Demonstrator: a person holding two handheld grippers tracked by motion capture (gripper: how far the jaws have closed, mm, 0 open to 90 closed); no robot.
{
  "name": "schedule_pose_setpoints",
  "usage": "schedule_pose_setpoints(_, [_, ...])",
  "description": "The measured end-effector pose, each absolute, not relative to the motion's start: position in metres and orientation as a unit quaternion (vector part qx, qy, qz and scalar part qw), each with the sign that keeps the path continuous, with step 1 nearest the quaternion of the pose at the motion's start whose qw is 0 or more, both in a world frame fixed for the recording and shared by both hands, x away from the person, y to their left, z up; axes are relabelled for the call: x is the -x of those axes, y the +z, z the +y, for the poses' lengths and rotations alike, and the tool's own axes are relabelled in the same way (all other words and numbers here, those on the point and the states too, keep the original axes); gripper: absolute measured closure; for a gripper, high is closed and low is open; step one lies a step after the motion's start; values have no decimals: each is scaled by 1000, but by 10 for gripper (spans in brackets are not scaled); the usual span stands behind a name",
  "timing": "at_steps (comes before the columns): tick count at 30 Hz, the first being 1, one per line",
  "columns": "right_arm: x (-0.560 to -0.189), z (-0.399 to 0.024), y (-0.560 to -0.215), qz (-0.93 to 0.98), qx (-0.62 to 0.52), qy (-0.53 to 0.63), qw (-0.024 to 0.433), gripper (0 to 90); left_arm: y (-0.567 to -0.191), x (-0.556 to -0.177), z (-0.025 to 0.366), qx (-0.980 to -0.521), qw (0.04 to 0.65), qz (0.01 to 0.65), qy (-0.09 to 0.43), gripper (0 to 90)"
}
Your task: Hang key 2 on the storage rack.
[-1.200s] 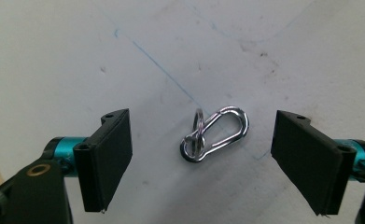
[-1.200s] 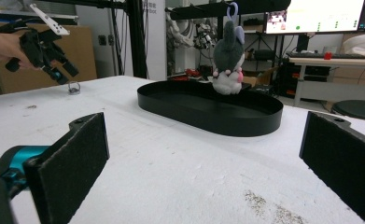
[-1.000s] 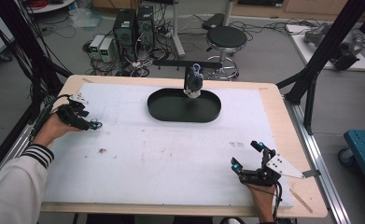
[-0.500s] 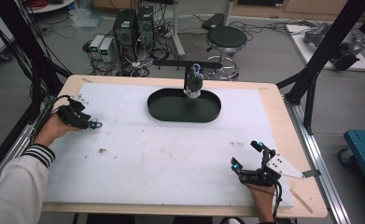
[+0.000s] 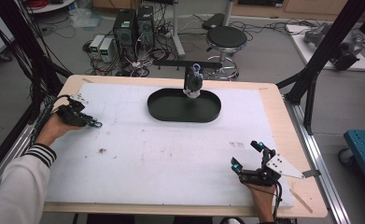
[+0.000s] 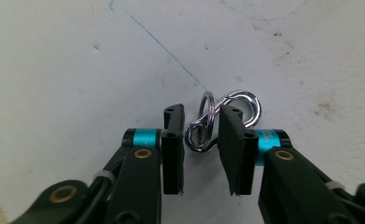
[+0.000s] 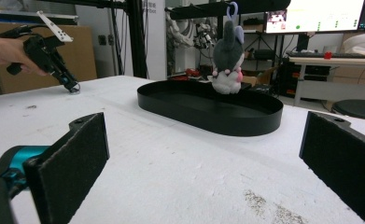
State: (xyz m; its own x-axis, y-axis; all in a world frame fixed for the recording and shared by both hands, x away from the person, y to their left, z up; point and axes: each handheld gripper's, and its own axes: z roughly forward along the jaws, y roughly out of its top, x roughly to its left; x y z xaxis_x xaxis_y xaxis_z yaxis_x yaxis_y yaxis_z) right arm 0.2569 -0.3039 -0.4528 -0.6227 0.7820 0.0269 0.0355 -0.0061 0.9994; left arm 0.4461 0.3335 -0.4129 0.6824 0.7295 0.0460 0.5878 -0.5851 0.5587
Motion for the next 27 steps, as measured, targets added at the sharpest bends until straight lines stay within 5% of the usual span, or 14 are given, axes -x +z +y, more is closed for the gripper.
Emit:
schedule_pose_setpoints(5, [-257, -304, -453, 640, -319, 633, 296, 5, -414, -446, 333, -880, 256, 374, 142, 736])
schedule_pose_setpoints(11, [-257, -304, -453, 641, -320, 633, 295, 5, -413, -445, 332, -881, 250, 373, 147, 871])
schedule_pose_setpoints(27, [-257, -304, -453, 640, -321, 634, 293, 5, -407, -439, 335, -871, 278, 376, 153, 879])
